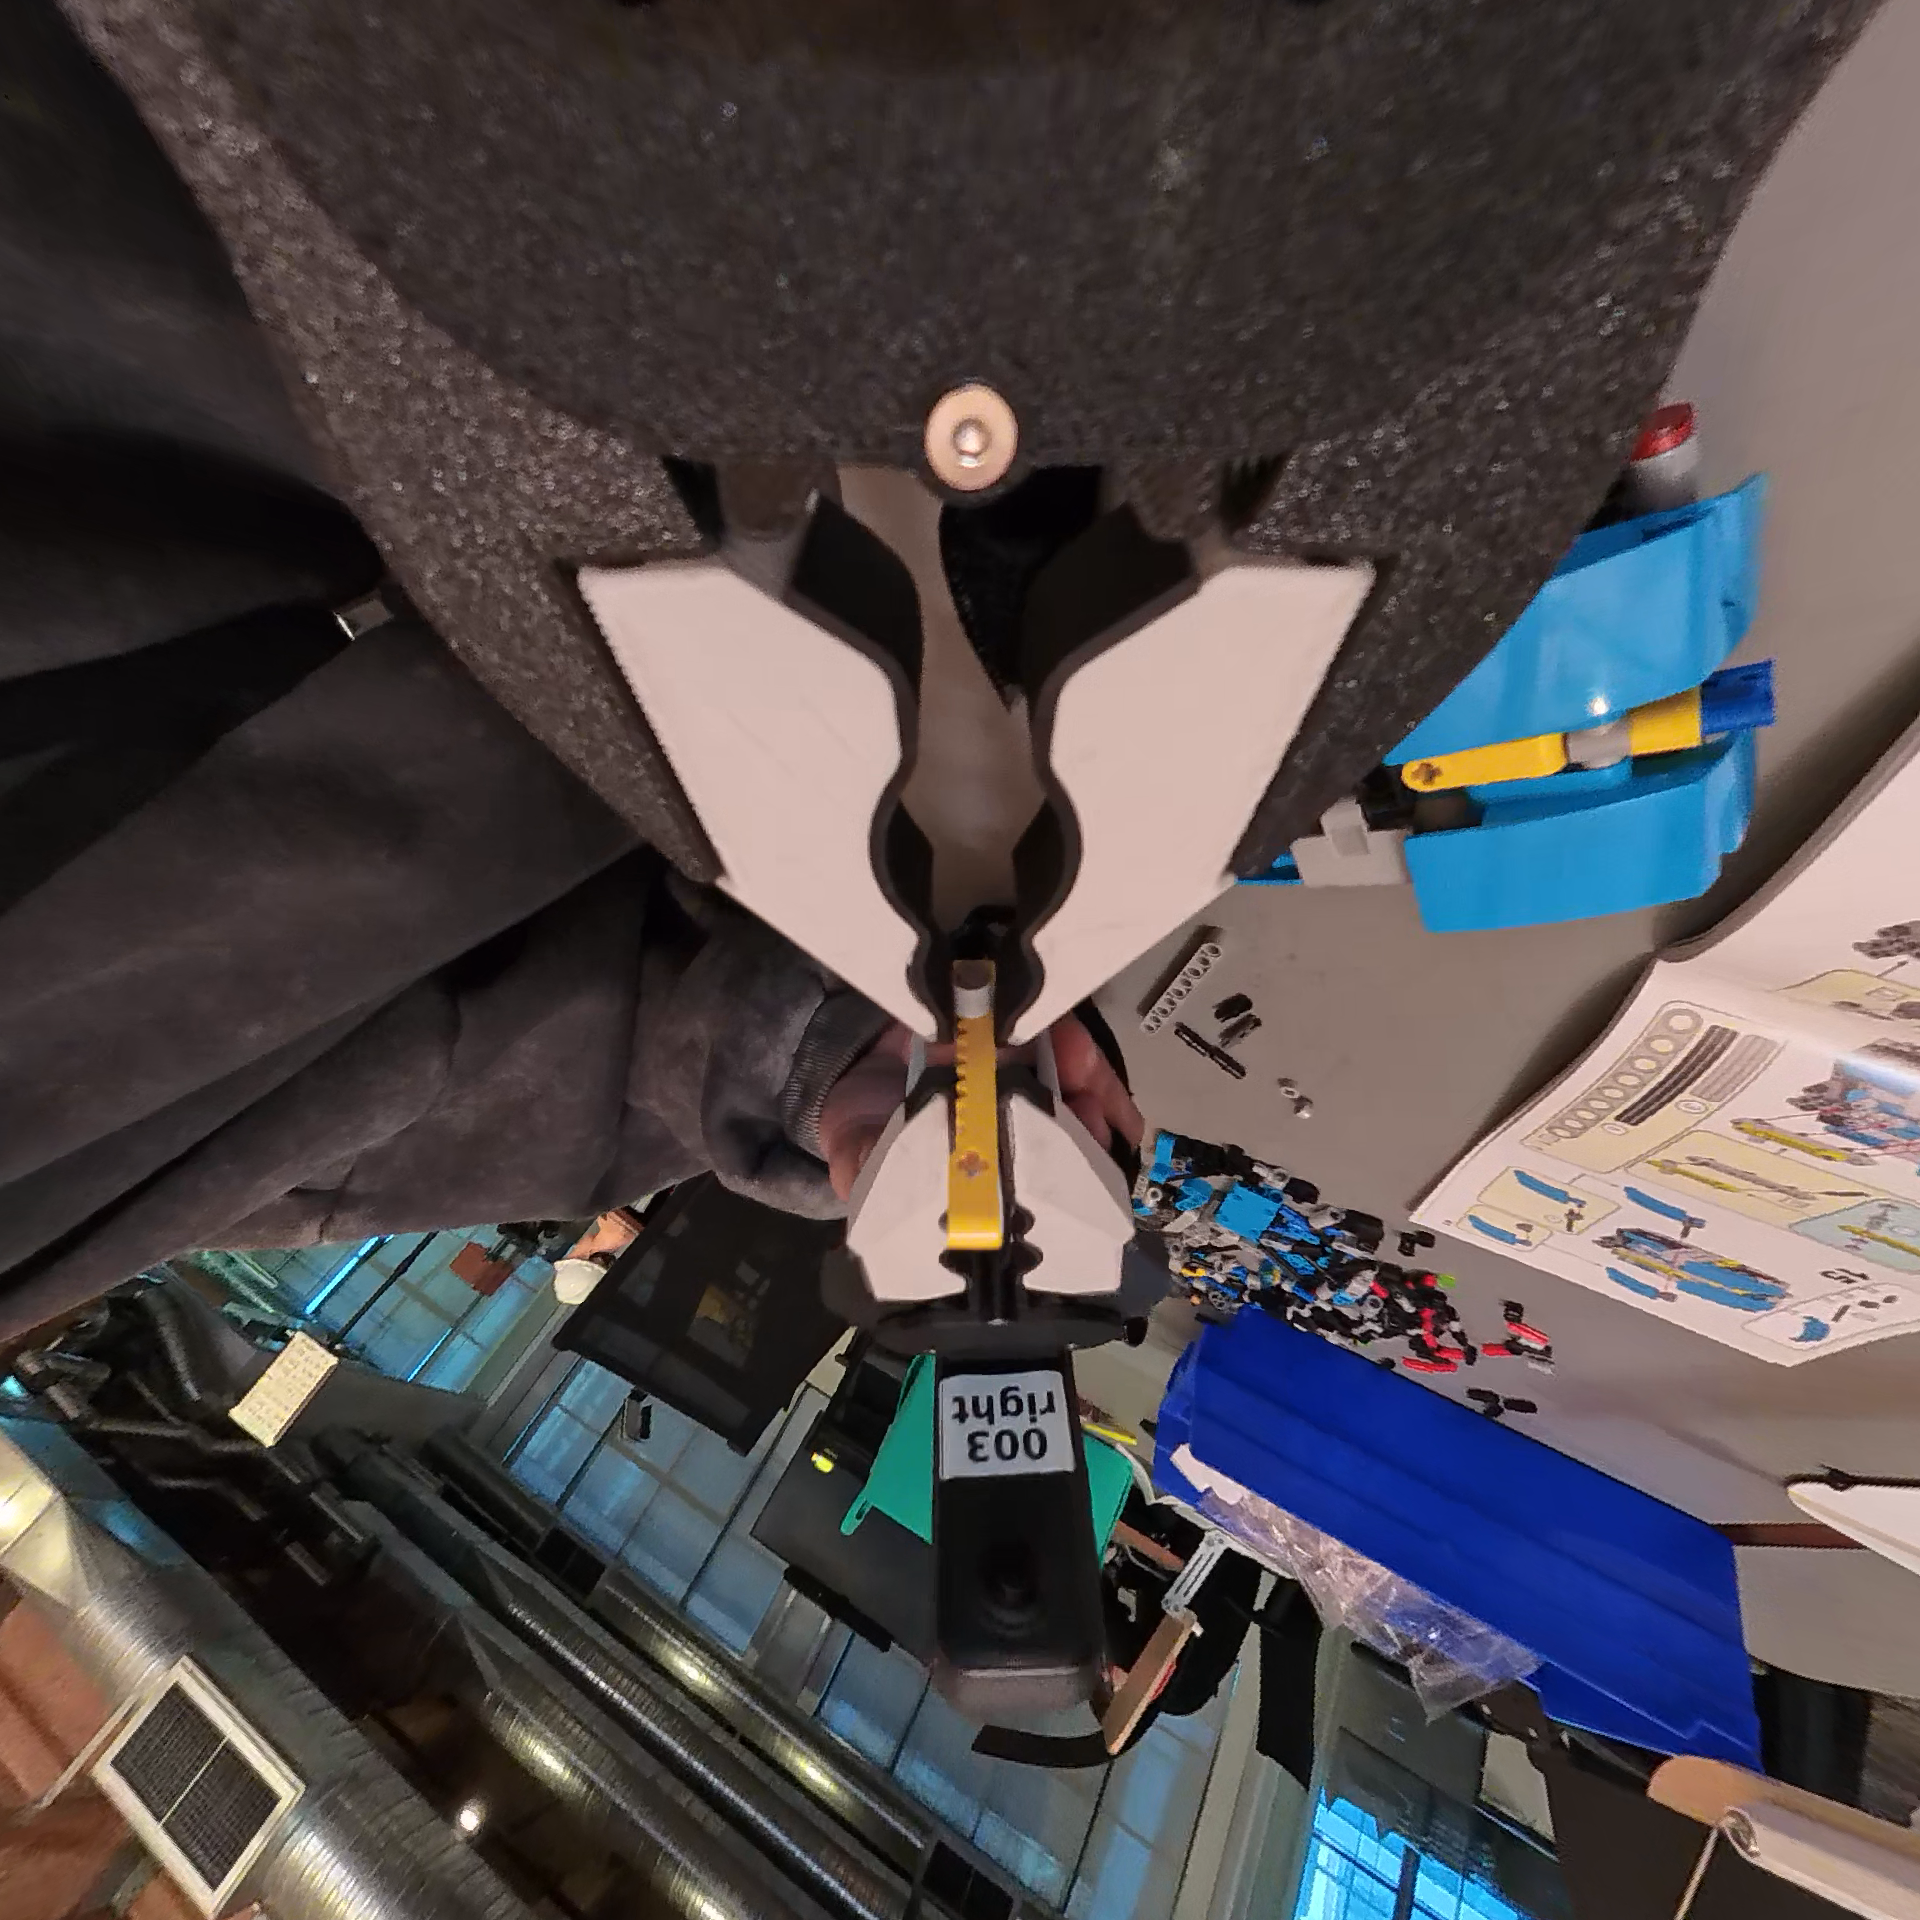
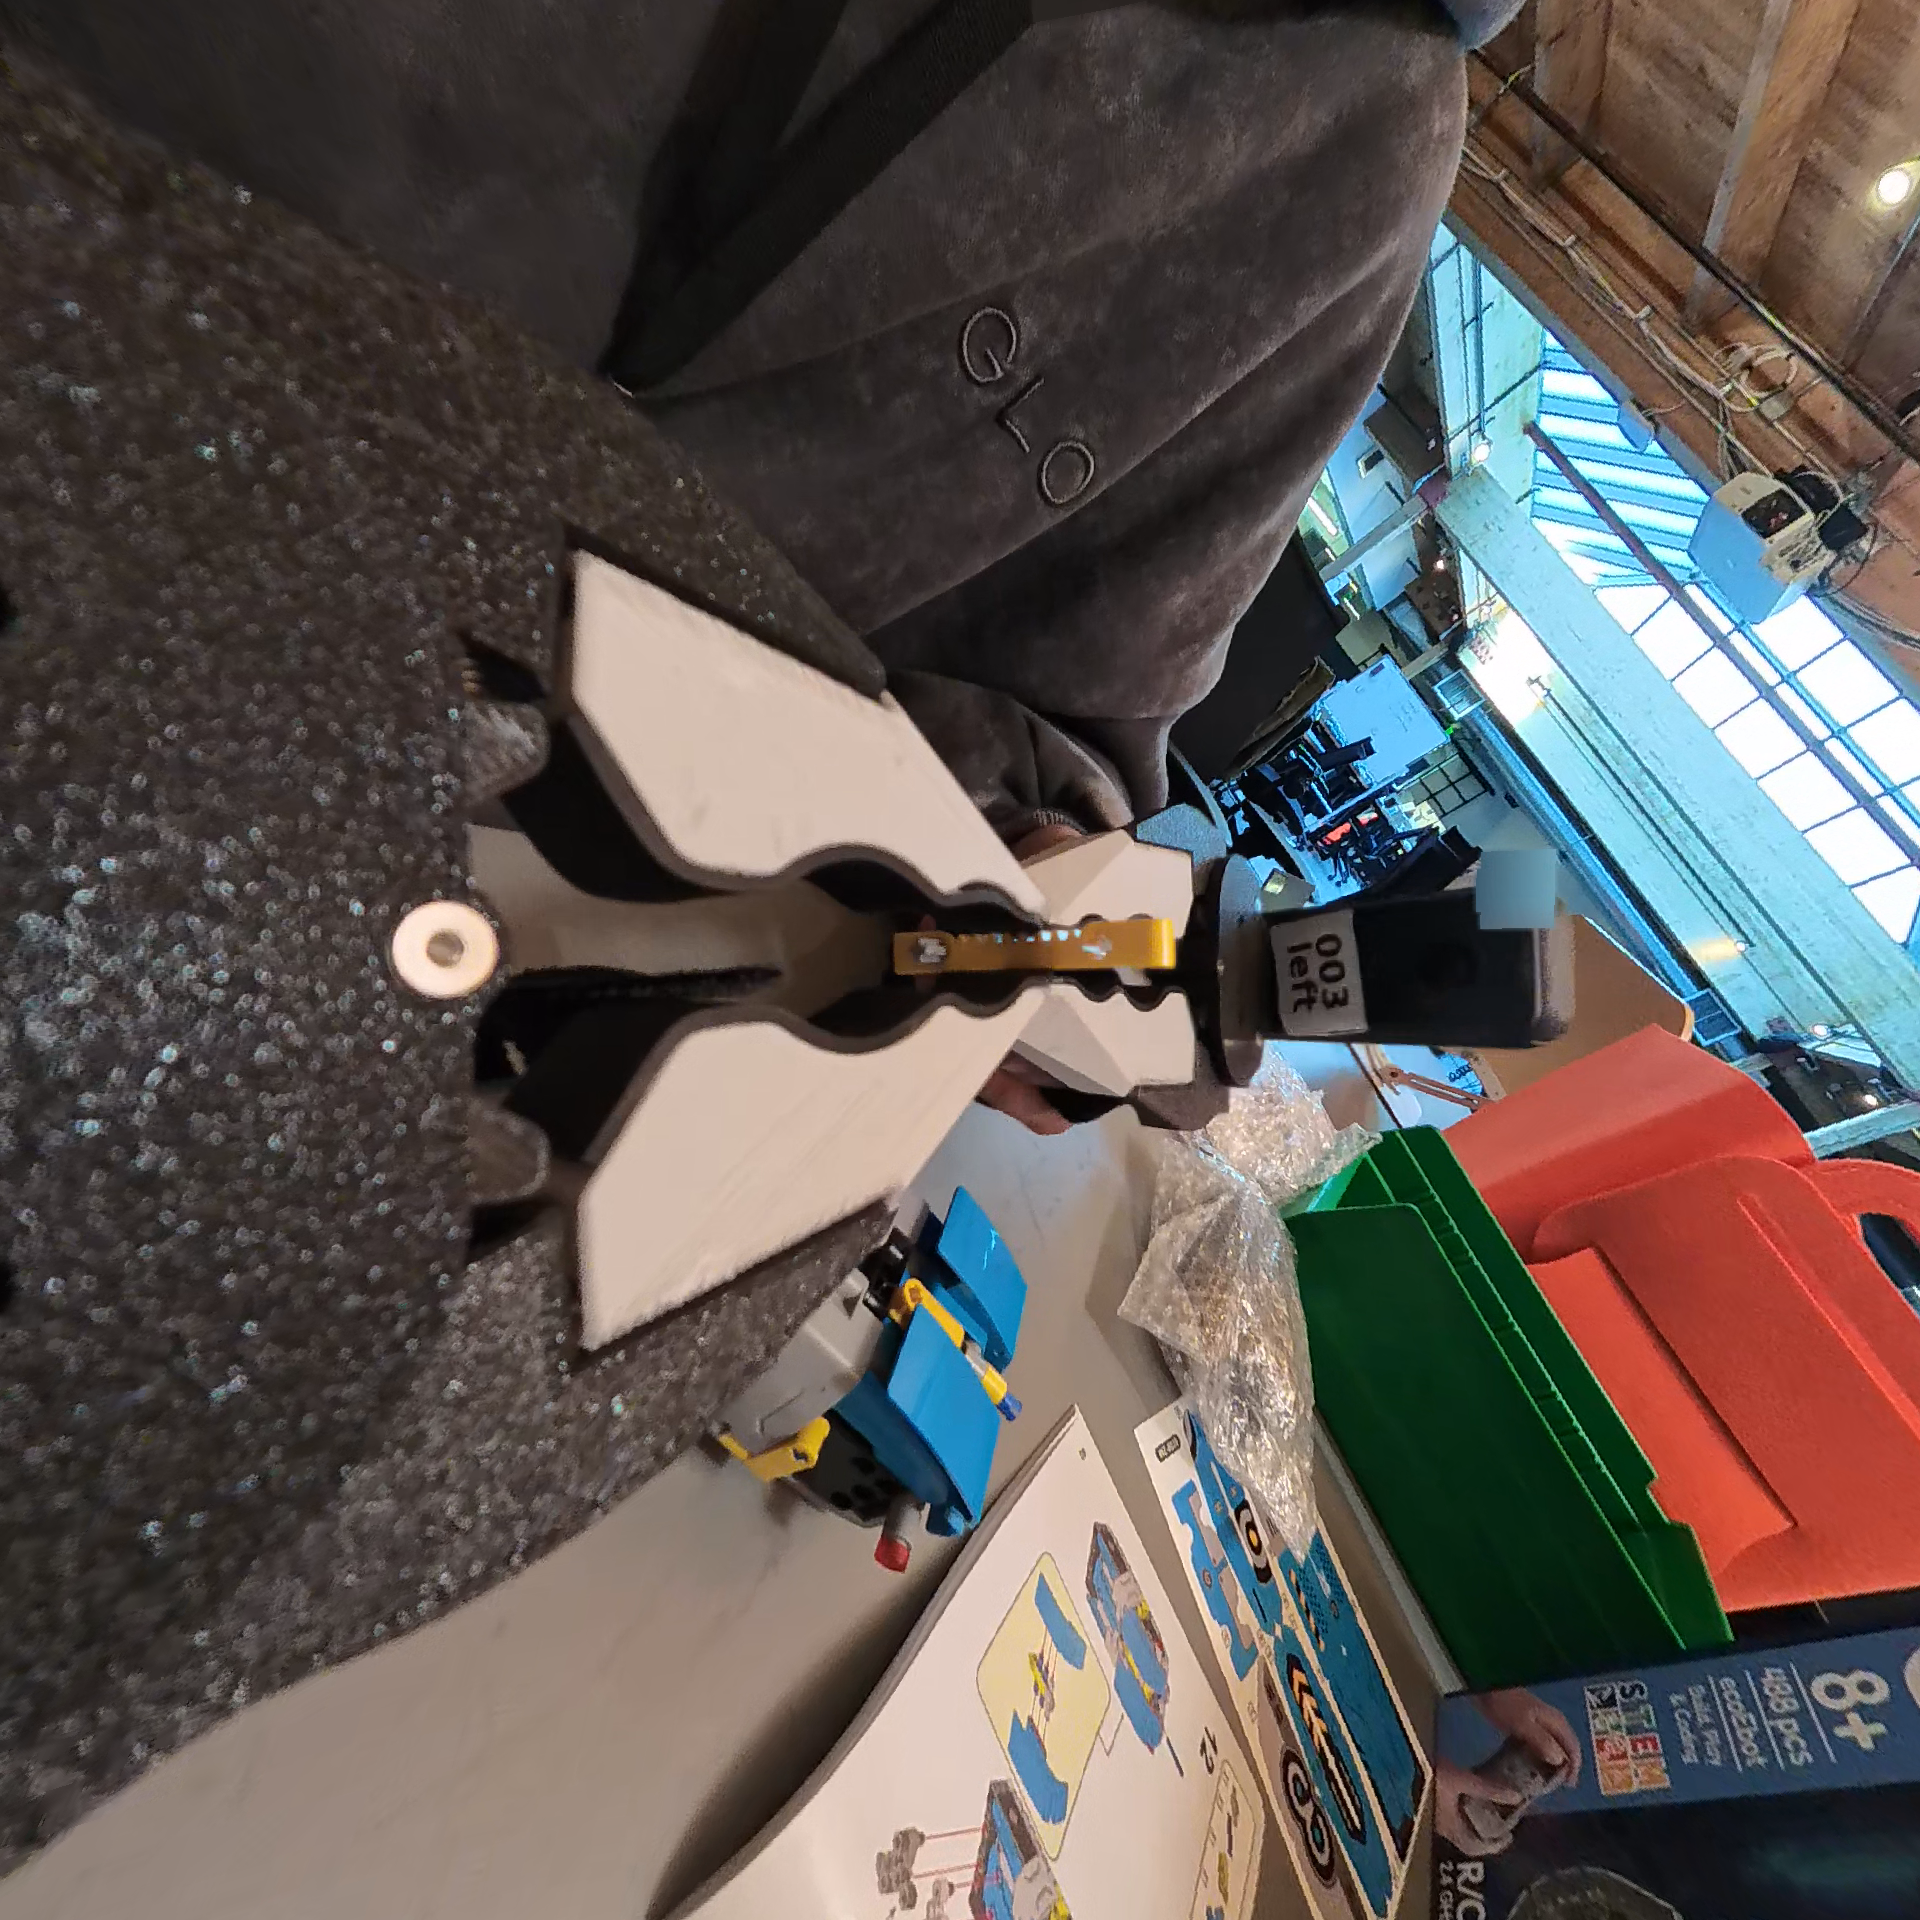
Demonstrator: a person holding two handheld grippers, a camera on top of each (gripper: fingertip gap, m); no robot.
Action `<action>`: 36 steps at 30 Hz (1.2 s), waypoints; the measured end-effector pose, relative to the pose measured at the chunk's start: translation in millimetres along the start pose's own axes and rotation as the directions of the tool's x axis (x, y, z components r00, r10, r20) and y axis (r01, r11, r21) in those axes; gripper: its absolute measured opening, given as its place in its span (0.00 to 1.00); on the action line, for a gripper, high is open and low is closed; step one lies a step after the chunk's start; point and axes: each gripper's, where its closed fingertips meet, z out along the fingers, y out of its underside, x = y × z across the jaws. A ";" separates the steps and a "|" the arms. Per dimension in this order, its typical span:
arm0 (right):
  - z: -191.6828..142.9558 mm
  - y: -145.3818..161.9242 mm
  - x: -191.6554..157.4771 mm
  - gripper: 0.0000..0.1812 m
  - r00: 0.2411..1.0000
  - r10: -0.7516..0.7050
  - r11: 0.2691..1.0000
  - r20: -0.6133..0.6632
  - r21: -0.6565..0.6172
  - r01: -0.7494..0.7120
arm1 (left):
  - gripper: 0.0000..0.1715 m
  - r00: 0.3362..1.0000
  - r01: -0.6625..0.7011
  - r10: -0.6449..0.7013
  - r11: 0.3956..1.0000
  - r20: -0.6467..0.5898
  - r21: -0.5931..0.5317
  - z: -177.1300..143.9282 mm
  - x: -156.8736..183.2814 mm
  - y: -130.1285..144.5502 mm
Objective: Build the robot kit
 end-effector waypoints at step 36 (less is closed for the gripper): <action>-187.1 7.3 153.2 0.10 0.483 -0.357 0.924 -0.799 -0.378 0.057 | 0.04 0.976 -0.066 0.056 0.997 0.211 0.042 -83.1 -75.8 -24.1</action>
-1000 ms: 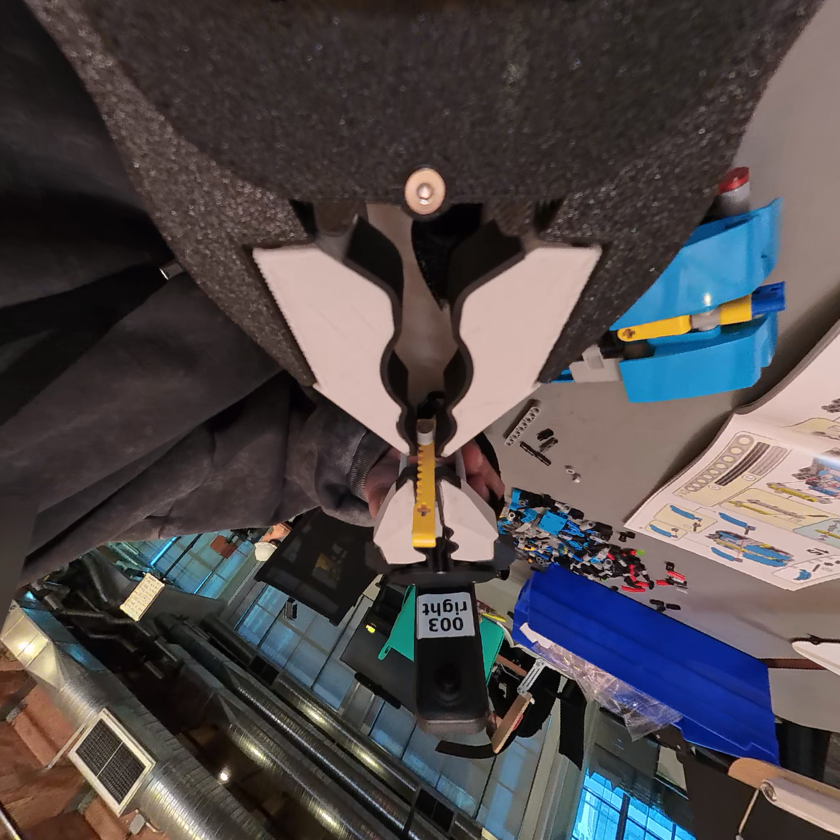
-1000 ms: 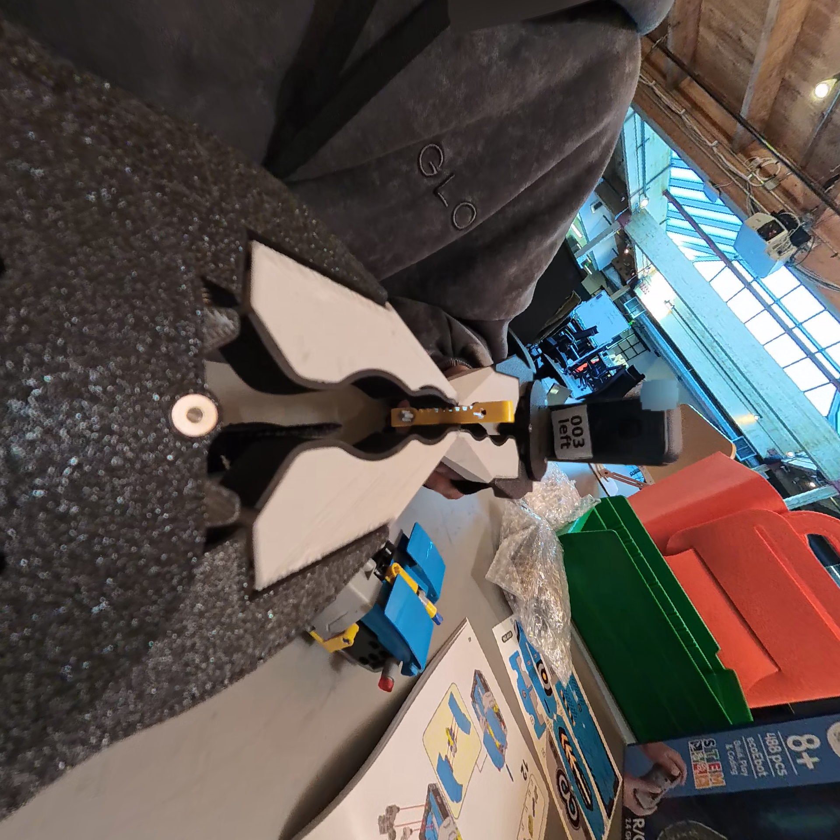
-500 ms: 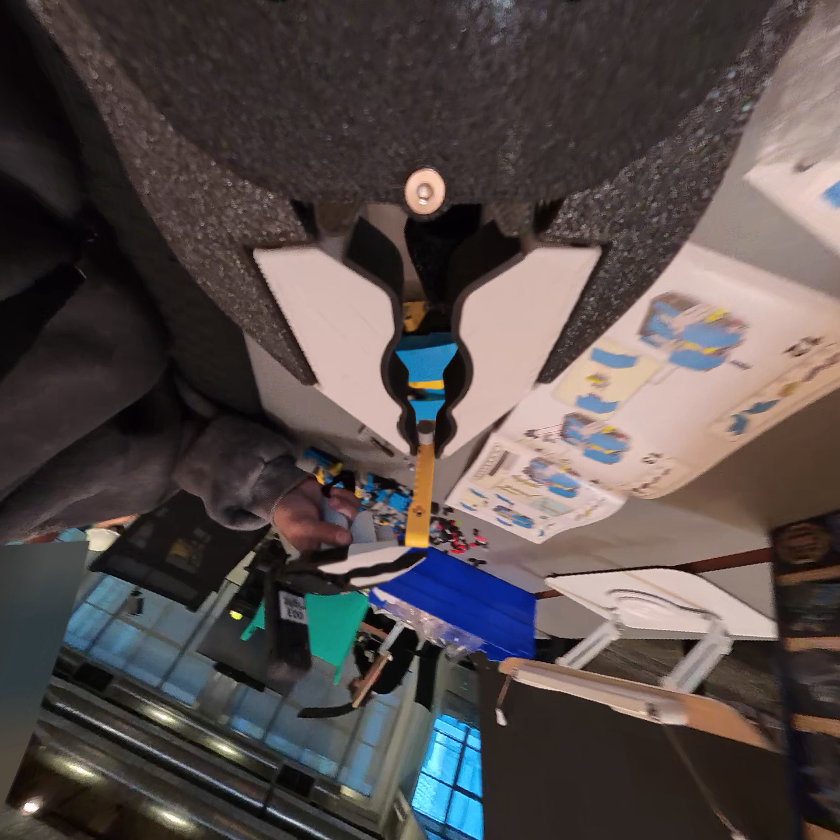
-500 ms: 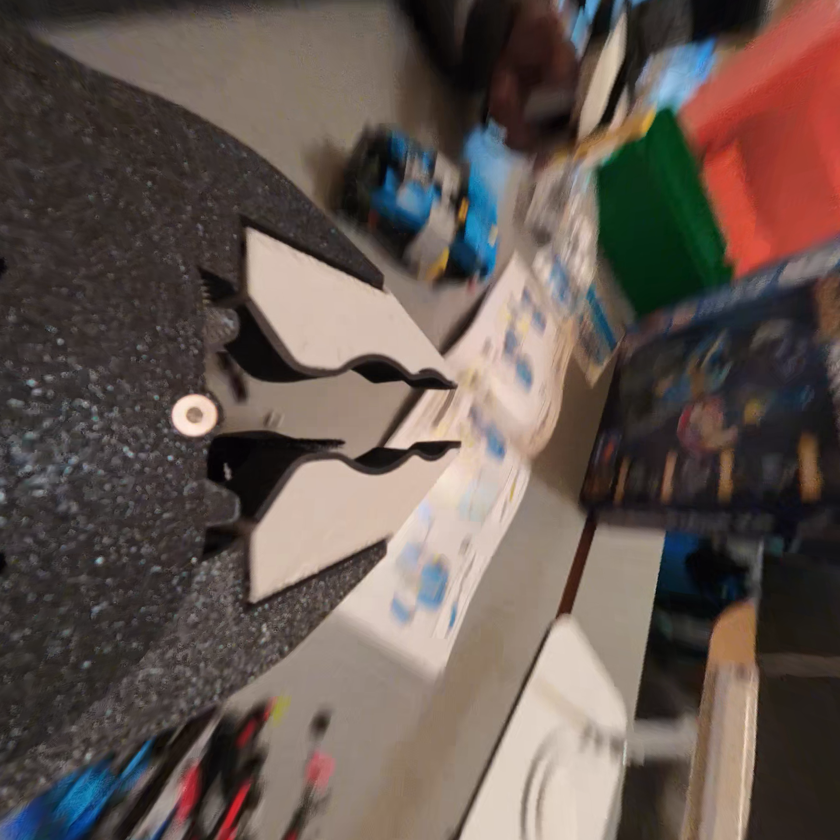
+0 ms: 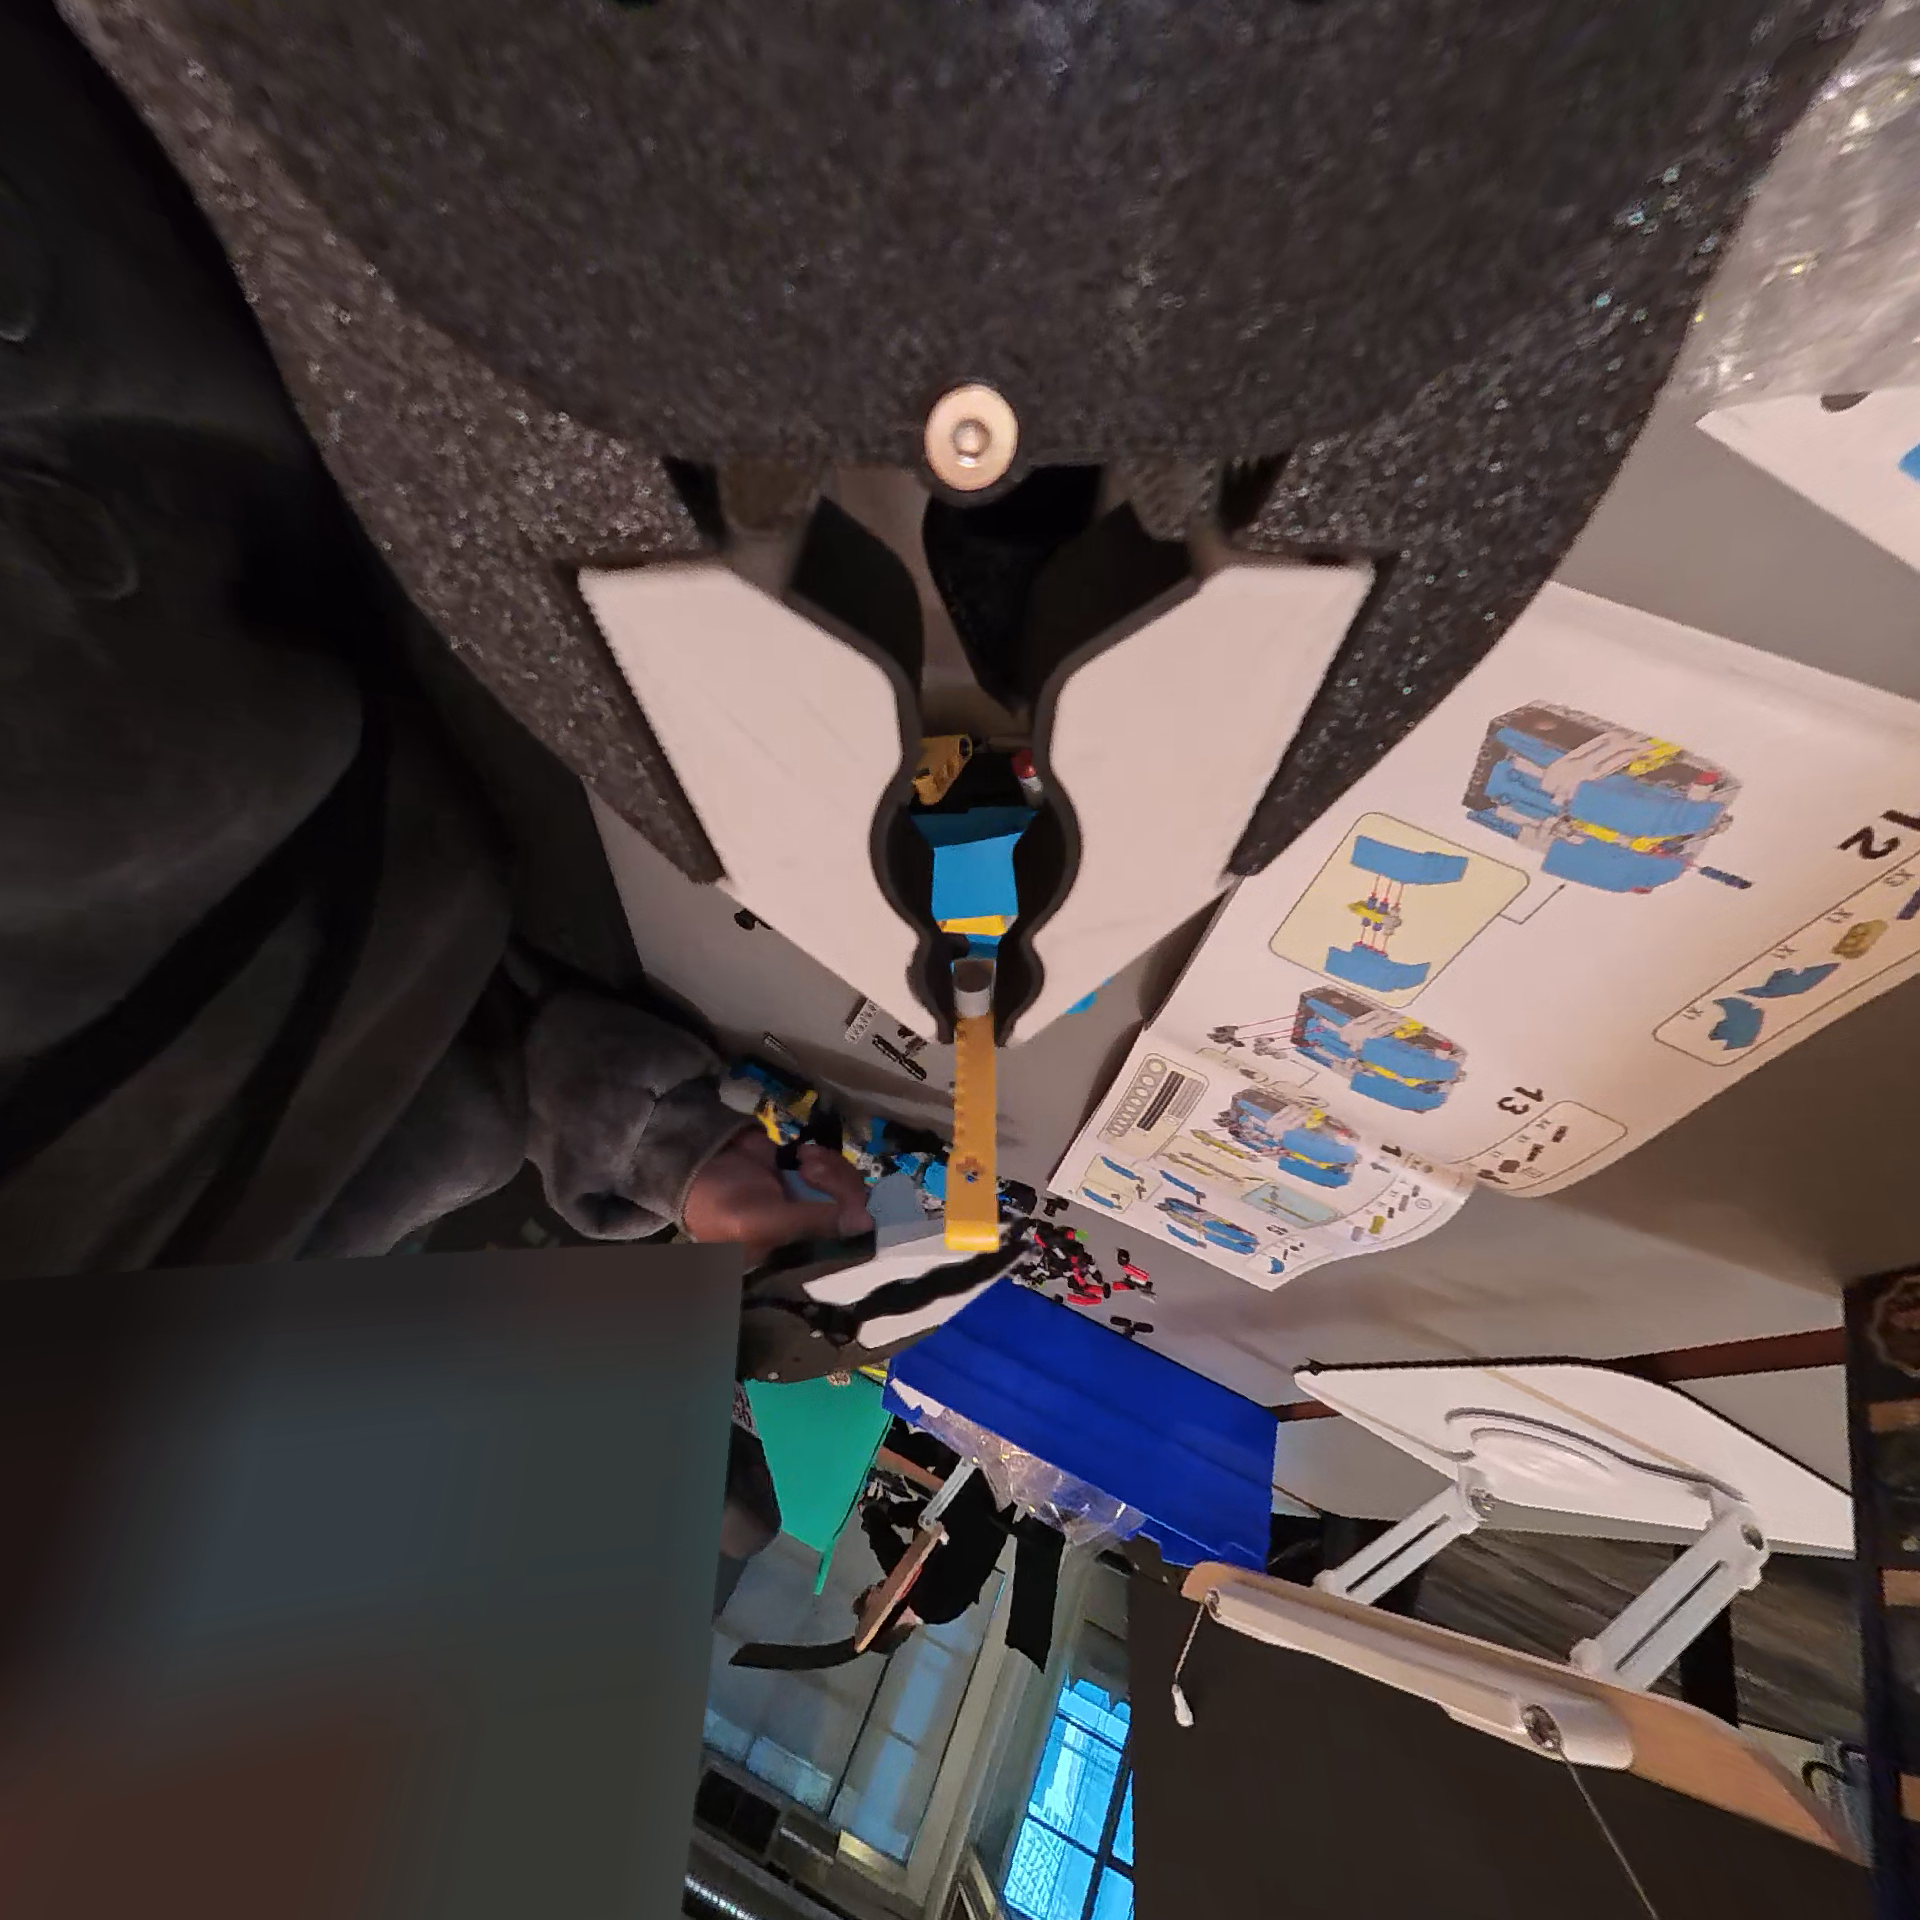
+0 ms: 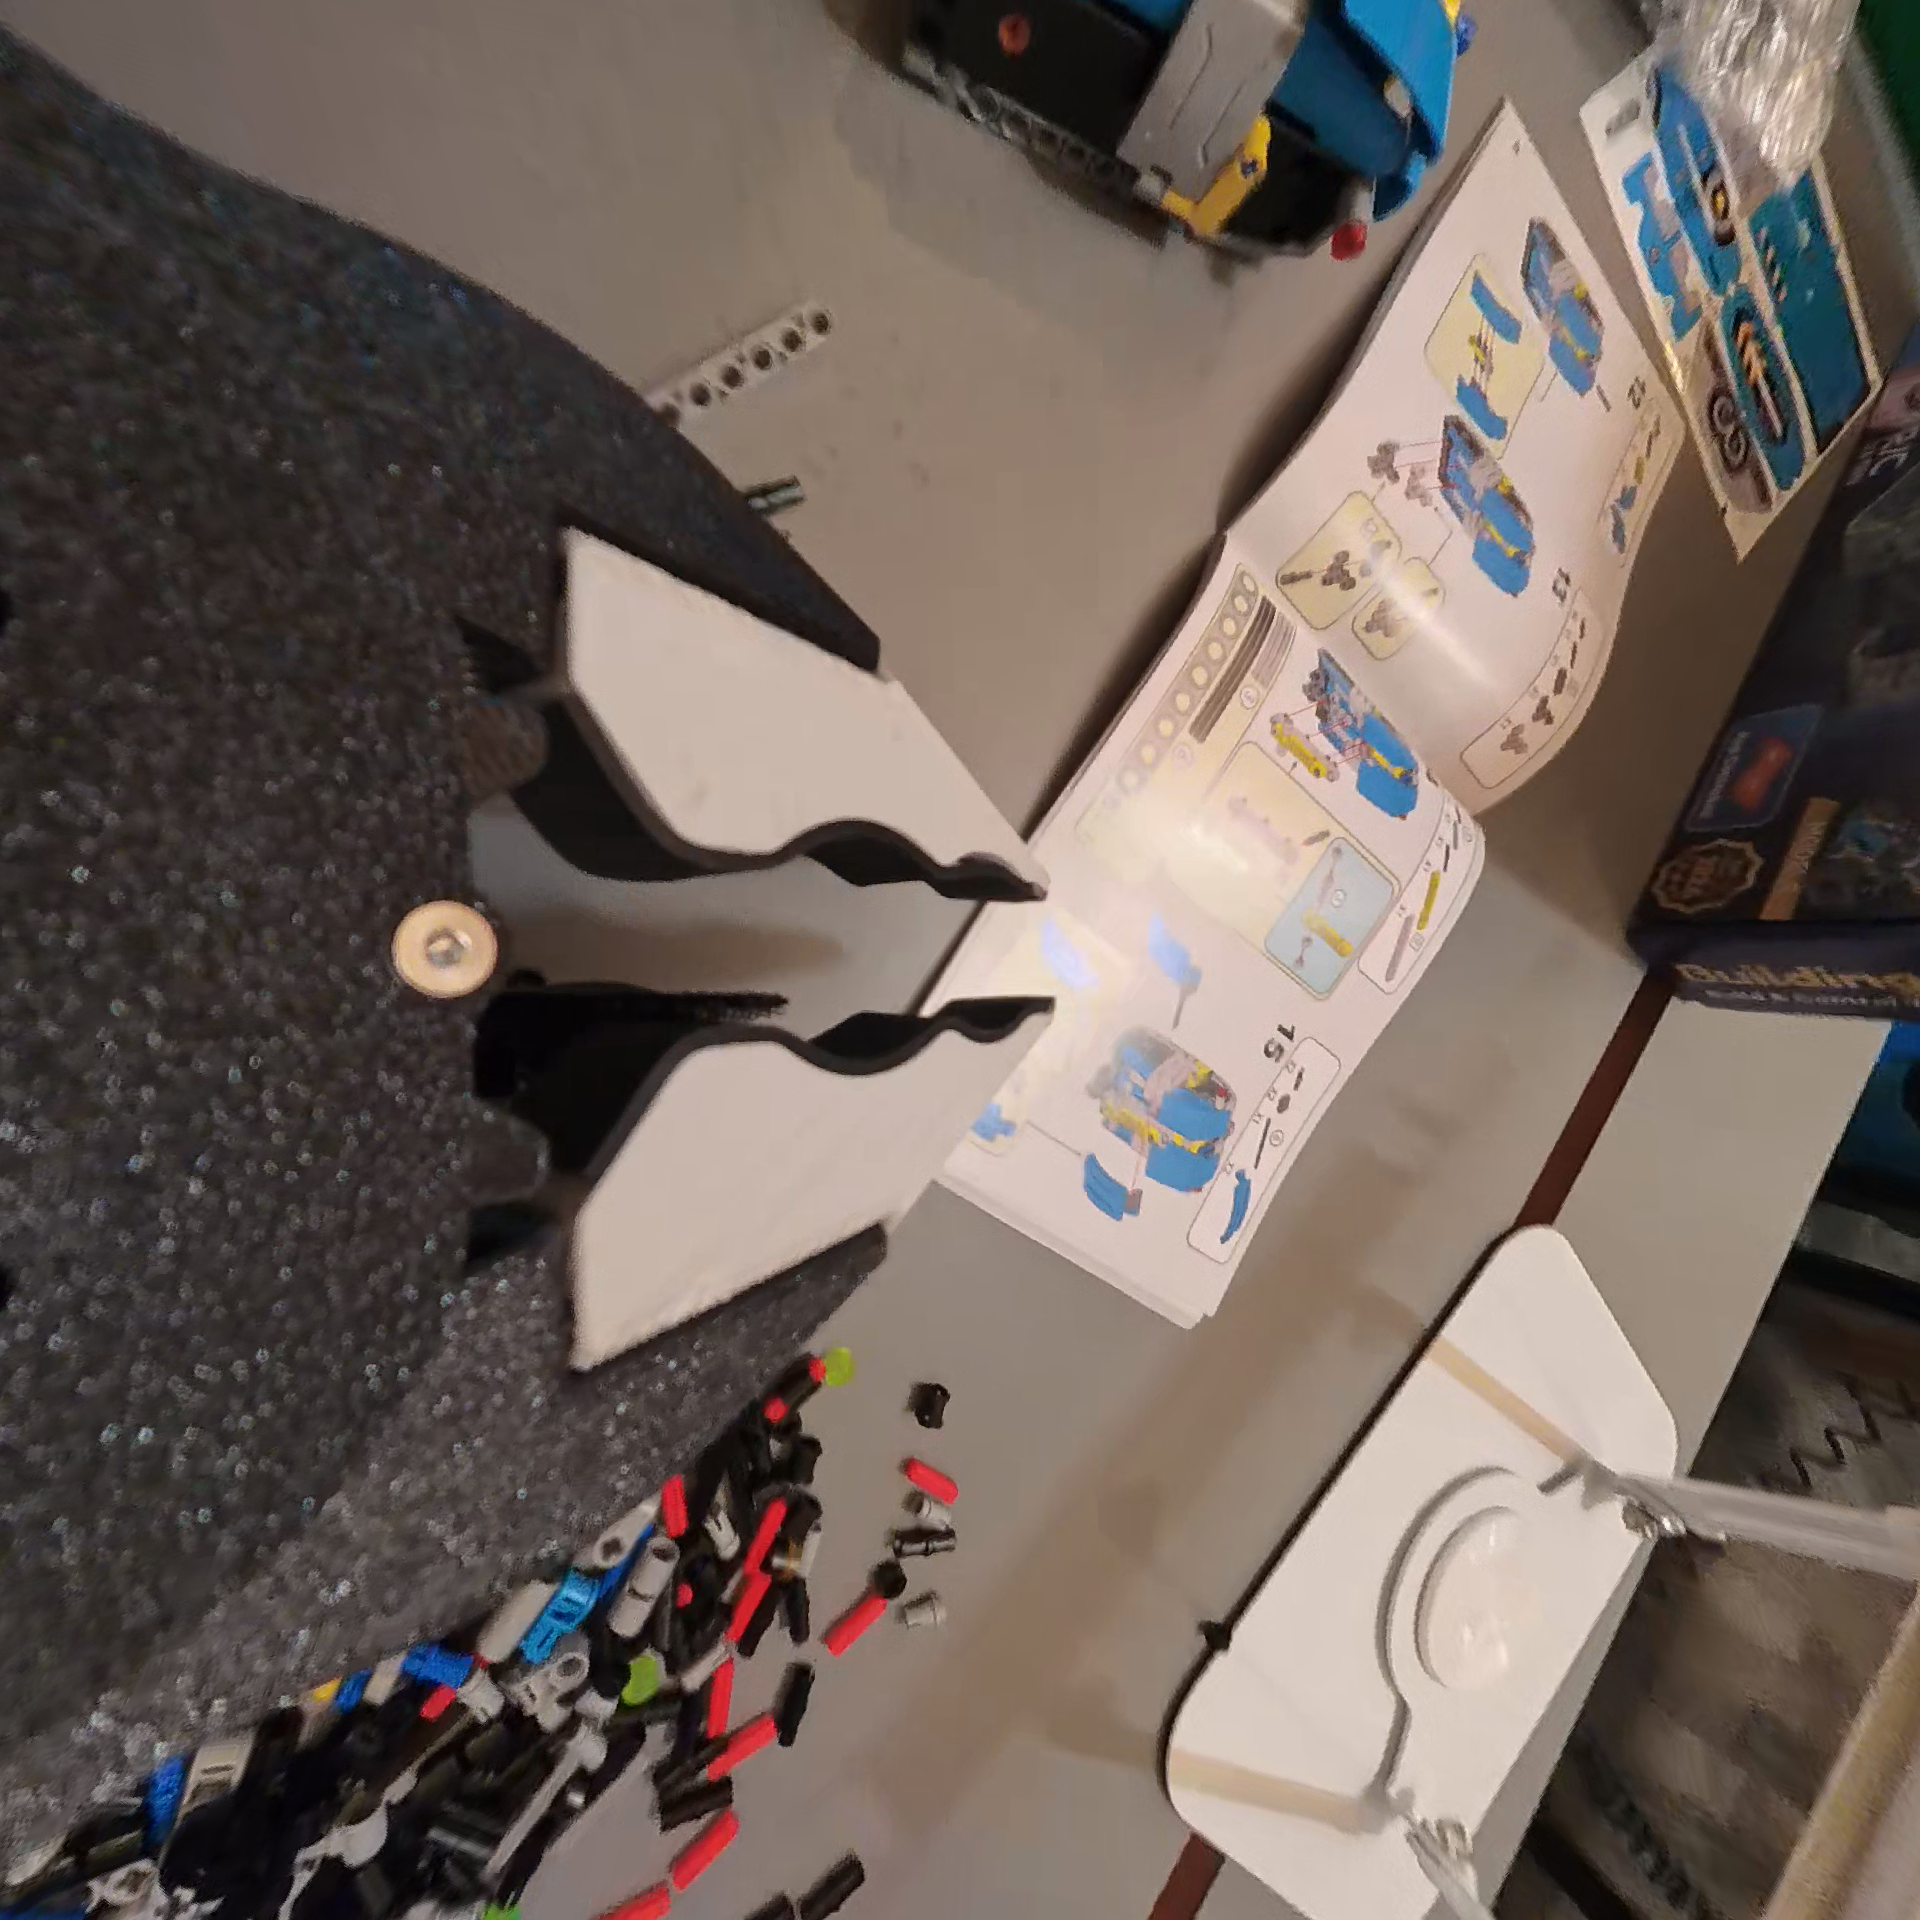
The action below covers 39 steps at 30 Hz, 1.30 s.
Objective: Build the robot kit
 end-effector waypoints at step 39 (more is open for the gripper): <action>-7.2 -120.1 -225.1 0.04 0.727 -0.023 0.950 0.686 0.241 -0.197 | 0.03 0.945 0.199 -0.163 0.975 -0.284 0.103 13.0 47.3 -6.9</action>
